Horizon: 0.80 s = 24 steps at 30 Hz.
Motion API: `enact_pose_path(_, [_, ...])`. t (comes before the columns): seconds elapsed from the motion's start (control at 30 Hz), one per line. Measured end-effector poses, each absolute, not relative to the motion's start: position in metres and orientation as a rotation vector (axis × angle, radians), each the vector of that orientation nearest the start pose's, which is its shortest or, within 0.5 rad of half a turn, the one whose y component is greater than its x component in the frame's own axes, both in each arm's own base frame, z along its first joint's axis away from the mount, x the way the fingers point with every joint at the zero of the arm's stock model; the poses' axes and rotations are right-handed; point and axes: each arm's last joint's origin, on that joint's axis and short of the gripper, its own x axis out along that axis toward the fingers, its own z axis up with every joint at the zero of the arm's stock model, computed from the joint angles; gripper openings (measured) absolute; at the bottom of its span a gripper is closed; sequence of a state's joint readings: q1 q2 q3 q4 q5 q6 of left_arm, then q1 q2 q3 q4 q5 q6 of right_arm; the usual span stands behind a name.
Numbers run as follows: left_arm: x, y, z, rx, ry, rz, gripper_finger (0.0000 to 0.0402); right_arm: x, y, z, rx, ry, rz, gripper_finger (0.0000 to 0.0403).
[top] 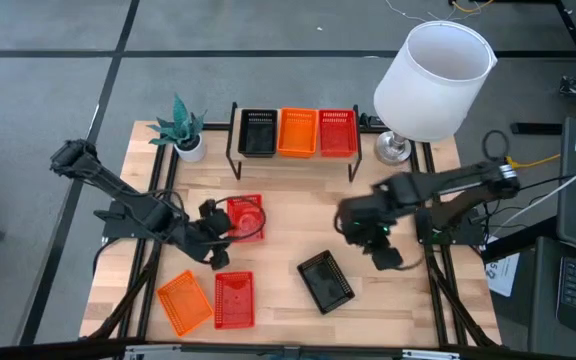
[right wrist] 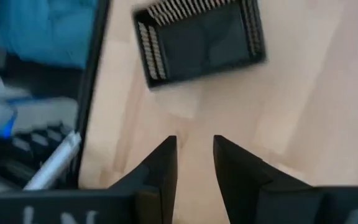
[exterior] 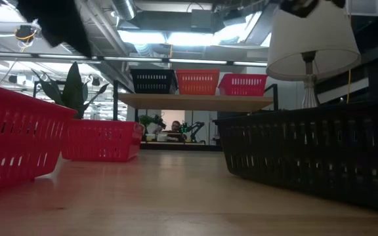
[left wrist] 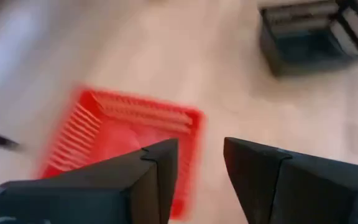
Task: Stack baskets on shelf by color
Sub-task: Move the orange bin to the center of the table
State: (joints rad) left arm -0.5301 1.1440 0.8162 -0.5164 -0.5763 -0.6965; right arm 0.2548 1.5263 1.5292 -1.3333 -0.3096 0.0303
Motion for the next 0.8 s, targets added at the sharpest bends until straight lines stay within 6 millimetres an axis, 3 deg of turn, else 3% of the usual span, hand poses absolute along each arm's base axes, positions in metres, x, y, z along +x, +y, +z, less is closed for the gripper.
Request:
enact_pose_path(0.13, [0.197, -0.112, 0.246, -0.529, 0.866, 0.102, 0.0088, 0.240, 0.091, 0.316, 0.077, 1.239, 0.494, 0.0102])
enact_pose_path(0.27, [0.179, -0.136, 0.244, -0.800, 1.182, -0.114, 0.0063, 0.222, 0.097, 0.302, 0.070, 1.176, 0.538, 0.0102])
enact_pose_path(0.4, [0.160, -0.157, 0.243, -1.018, 1.326, -0.030, 0.0047, 0.216, 0.098, 0.287, 0.064, 1.133, 0.553, 0.0102])
enact_pose_path(0.57, [0.144, -0.185, 0.218, -1.010, 1.333, 0.227, 0.0025, 0.216, 0.098, 0.276, 0.050, 1.131, 0.541, 0.0102])
enact_pose_path(0.7, [0.144, -0.206, 0.178, -0.956, 1.554, 0.389, 0.0005, 0.217, 0.097, 0.278, 0.039, 1.120, 0.511, 0.0102])
enact_pose_path(0.8, [0.151, -0.208, 0.147, -0.834, 1.581, 0.491, 0.0002, 0.219, 0.098, 0.285, 0.042, 1.094, 0.515, 0.0102])
